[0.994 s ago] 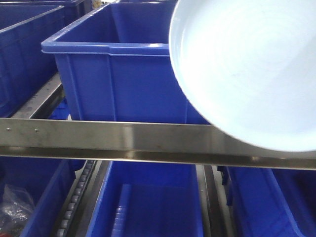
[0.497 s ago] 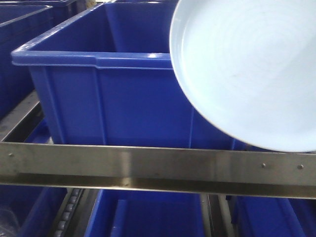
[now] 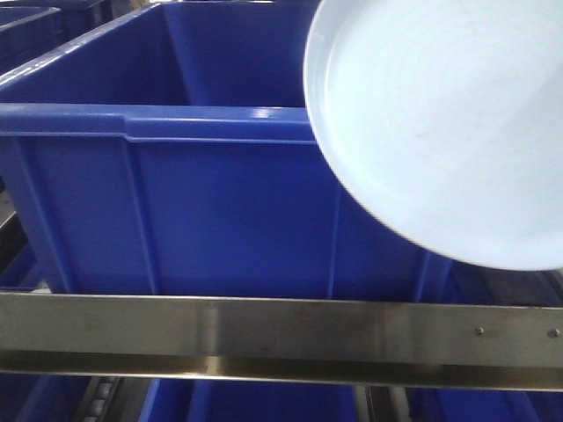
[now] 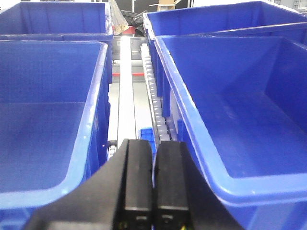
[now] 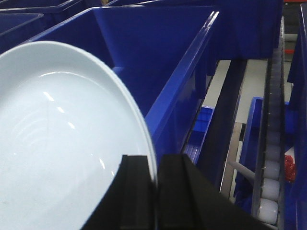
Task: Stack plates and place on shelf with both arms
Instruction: 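Approach the shelf and position the held plates above the large blue bin, then lower the plate stack into the blue bin with the right gripper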
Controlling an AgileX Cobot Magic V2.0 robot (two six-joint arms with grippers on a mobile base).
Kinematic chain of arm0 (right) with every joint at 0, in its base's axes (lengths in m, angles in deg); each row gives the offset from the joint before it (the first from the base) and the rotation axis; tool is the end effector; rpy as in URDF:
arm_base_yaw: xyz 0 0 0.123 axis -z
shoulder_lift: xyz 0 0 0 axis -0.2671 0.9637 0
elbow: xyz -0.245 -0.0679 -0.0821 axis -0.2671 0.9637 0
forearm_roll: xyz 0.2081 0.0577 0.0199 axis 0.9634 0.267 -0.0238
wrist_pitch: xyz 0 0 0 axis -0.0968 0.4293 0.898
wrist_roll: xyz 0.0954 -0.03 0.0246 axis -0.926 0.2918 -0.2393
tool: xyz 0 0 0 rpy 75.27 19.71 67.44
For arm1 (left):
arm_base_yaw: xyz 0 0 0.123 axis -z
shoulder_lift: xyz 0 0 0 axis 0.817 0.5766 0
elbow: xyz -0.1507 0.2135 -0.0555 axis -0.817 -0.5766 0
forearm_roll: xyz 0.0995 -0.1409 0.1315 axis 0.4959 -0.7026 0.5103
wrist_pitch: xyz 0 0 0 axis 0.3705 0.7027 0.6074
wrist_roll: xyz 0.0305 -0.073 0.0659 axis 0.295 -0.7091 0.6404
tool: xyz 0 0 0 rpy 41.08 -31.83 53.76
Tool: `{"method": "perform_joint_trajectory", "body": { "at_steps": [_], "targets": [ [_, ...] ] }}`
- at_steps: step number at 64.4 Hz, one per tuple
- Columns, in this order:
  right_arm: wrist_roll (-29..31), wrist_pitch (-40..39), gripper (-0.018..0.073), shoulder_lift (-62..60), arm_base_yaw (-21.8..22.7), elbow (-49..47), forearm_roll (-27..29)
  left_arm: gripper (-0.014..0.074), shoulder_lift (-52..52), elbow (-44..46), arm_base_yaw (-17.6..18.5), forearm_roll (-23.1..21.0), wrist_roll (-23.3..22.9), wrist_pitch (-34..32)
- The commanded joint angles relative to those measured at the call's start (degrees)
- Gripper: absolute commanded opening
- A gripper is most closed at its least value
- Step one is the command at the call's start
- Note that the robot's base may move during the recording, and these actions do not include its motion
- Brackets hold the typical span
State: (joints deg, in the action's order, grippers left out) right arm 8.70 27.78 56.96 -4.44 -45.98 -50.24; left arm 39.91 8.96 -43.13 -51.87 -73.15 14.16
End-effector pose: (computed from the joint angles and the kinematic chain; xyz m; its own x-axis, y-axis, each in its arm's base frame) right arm 0.1055 0.0346 0.2620 -0.1071 0.0885 -0.9903 -0.2981 0.9473 0.1169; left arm 0.0807 -0.0167 0.2708 -0.0079 0.0198 -0.9998 0.2030 0.9790 0.0178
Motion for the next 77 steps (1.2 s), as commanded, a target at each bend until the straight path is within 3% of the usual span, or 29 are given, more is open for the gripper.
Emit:
{"method": "perform_joint_trajectory", "body": {
  "at_steps": [1, 48, 62, 77],
  "targets": [
    [0.13, -6.11, 0.0048, -0.09, 0.0, -1.97, -0.21, 0.0081, 0.42, 1.67, -0.09, -0.14, -0.11, -4.66],
    [0.01, -5.83, 0.0048, 0.1, -0.14, -3.13, -0.17, 0.0081, 0.42, 1.67, -0.09, -0.14, -0.11, -4.66],
    [0.01, -1.51, 0.0049, 5.21, -0.14, -12.36, -0.22, 0.0081, 0.42, 1.67, -0.09, -0.14, -0.11, -4.66],
    [0.01, -0.98, 0.0049, 18.92, -0.55, -25.56, -0.22, 0.0081, 0.42, 1.67, -0.09, -0.14, -0.11, -4.66]
  ]
}}
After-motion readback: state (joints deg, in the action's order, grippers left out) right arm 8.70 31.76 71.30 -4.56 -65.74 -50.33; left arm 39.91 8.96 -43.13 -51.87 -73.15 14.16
